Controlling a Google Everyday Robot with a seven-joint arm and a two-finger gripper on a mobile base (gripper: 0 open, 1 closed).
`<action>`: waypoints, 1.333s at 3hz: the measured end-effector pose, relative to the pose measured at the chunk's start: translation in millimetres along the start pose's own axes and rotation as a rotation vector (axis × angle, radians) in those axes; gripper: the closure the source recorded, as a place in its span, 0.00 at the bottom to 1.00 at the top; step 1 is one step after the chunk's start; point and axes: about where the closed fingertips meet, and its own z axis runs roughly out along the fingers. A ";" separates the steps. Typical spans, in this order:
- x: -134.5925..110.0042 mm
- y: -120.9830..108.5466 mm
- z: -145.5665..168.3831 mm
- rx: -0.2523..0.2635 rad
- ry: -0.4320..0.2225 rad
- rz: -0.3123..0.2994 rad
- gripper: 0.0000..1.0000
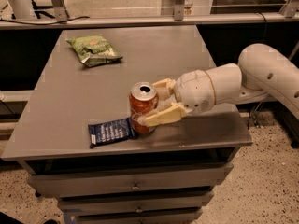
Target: Move coke can near rxbar blueberry
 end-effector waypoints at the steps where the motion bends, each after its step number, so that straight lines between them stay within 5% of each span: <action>1: -1.4 0.0 -7.2 -0.015 0.026 -0.013 0.00; 4: -7.3 7.3 -44.3 0.004 0.078 -0.013 0.00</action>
Offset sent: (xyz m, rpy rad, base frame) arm -0.0004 -0.0276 0.0065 -0.0596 -0.0219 0.0154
